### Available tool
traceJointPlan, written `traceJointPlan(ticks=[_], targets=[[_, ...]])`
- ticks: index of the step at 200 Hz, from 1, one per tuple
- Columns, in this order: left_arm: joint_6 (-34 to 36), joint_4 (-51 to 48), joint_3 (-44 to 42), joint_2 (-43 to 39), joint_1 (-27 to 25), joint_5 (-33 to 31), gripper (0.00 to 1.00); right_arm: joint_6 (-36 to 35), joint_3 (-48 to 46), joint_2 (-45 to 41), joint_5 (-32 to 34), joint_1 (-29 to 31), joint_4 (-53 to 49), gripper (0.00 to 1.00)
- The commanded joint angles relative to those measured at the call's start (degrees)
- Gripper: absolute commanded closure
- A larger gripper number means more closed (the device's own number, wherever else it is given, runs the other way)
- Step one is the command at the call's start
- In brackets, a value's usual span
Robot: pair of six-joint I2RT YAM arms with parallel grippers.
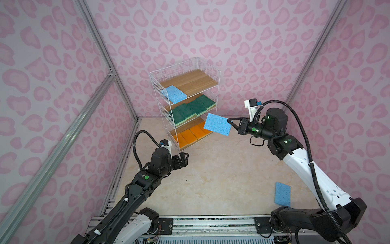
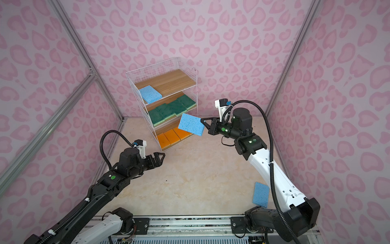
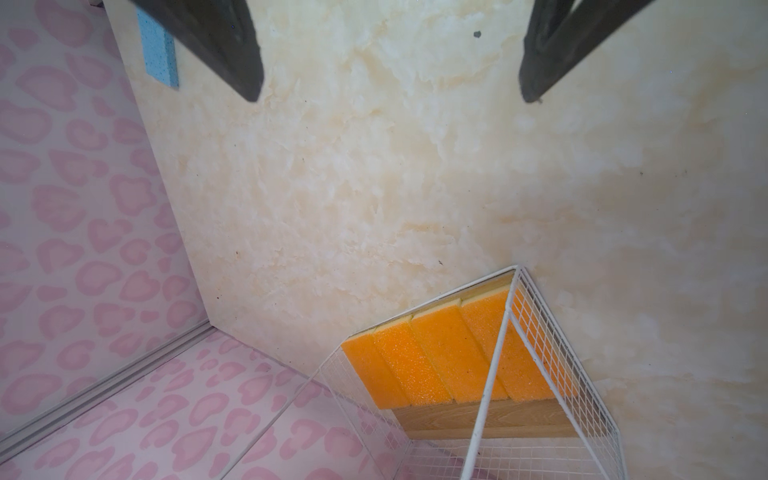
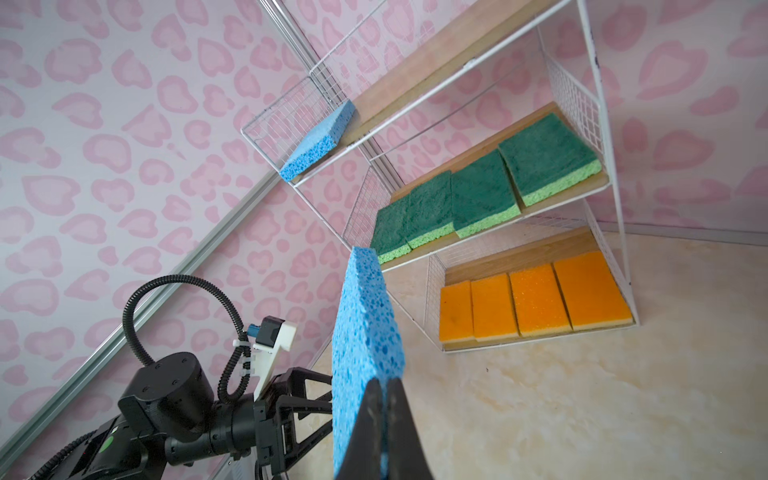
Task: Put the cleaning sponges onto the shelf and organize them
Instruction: 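Carry the blue sponge up to the top shelf with right gripper while left gripper withdraws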
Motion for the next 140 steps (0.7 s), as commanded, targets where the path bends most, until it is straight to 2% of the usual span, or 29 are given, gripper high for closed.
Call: traceJointPlan(ticks=[1,57,108,140], targets=[[0.6,-0.3,-0.3,-0.5,0.1,-1.3,0.02,-1.9,3.1,1.3,0.5,0.7,-3.1,1.0],[-0.3,0.6,-1.2,0.2,0.1,-1.5,0.02,-6.8,12.5,6.0,3.4,4.7,-7.4,1.0],[-1.4,1.2,-2.2,0.0,0.1,-1.7,0.02,-9.7,20.3,13.1,8.1,8.2,-7.5,1.0],[-1.5,1.2,-3.4,-0.3,0.1,-2.1,0.02,-9.0,23.4,16.9,10.4,9.1,-4.6,1.0]])
